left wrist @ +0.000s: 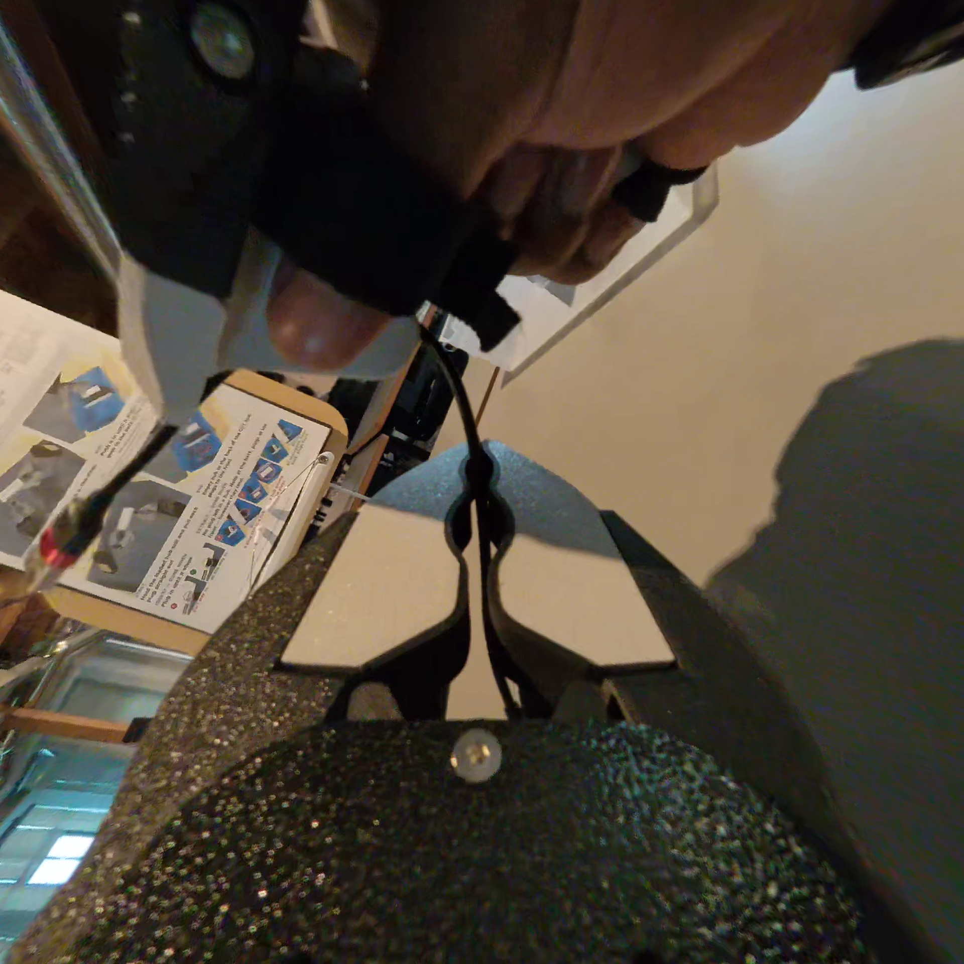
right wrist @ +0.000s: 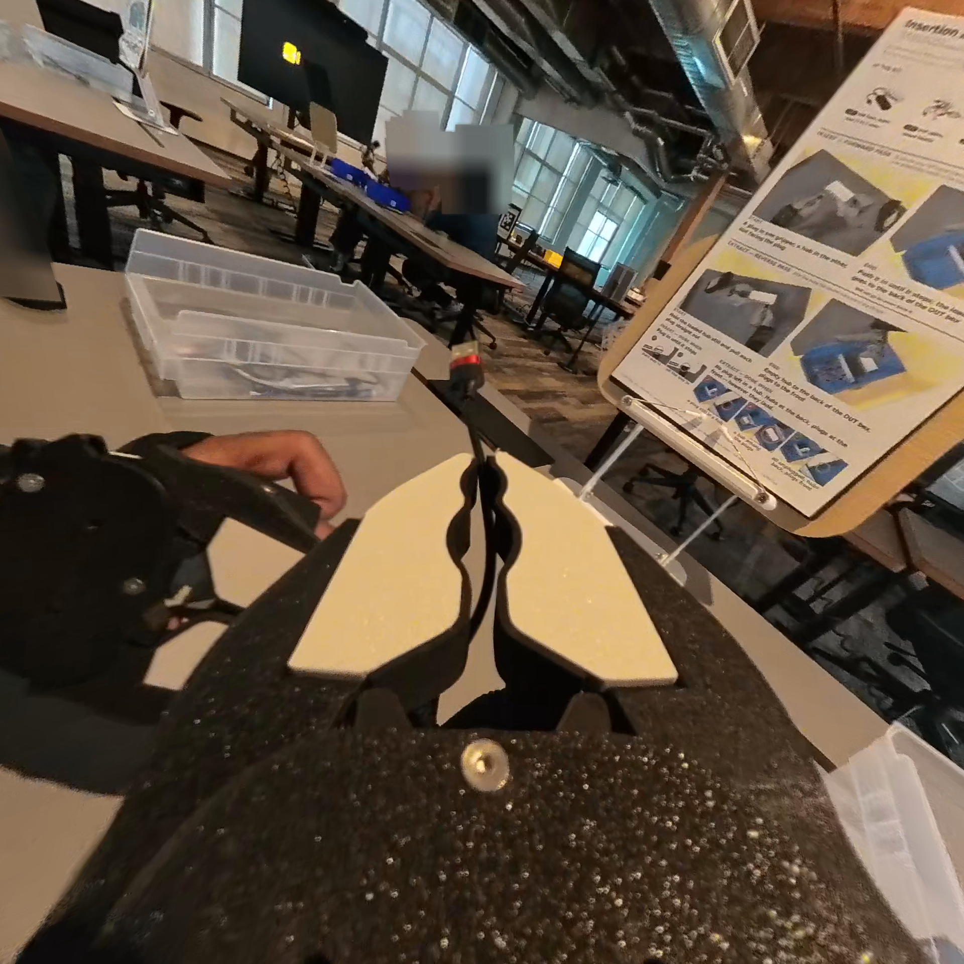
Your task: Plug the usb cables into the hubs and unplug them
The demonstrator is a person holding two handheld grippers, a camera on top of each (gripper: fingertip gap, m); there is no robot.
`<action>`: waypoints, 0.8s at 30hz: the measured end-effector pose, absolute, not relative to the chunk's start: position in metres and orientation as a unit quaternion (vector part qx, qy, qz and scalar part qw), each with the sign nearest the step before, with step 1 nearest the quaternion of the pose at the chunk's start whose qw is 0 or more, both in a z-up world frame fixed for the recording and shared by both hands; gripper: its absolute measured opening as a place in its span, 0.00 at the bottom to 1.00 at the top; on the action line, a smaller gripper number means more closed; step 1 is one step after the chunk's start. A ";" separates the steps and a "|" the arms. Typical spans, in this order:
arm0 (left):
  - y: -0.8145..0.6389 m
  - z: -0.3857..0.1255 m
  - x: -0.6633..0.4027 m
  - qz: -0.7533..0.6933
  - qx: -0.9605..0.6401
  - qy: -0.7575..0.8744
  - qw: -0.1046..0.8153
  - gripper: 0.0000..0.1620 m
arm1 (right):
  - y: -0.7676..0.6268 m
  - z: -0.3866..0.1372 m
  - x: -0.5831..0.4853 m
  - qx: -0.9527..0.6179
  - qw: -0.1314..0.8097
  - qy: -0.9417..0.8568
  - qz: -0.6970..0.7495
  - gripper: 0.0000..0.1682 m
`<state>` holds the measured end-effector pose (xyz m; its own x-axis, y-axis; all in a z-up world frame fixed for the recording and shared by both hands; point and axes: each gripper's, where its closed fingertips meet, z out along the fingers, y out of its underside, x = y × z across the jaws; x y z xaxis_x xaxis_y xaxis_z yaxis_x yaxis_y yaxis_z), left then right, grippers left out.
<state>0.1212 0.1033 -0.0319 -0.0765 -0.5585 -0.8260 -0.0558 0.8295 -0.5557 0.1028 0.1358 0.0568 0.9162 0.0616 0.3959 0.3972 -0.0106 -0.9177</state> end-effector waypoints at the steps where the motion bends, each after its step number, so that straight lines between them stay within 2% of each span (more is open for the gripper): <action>1: 0.103 -0.030 0.120 -0.207 -0.222 0.706 0.640 0.00 | 0.135 0.058 0.107 -0.699 0.687 -0.158 -0.122 0.01; 7: 0.129 -0.023 0.112 -0.243 -0.284 0.688 0.622 0.00 | 0.131 0.061 0.142 -0.683 0.713 -0.126 -0.096 0.01; 12: 0.147 -0.021 0.105 -0.274 -0.323 0.681 0.598 0.00 | 0.135 0.049 0.165 -0.689 0.710 -0.108 -0.097 0.05; 24: 0.239 0.020 0.057 -0.279 -0.416 0.574 0.647 0.00 | 0.138 0.030 0.188 -0.709 0.680 -0.110 -0.148 0.05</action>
<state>0.0572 0.2389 0.0197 0.1838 -0.8399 -0.5107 -0.1167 0.4972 -0.8597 0.1880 0.1383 0.0299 0.9318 -0.0456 0.3601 0.3579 -0.0497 -0.9324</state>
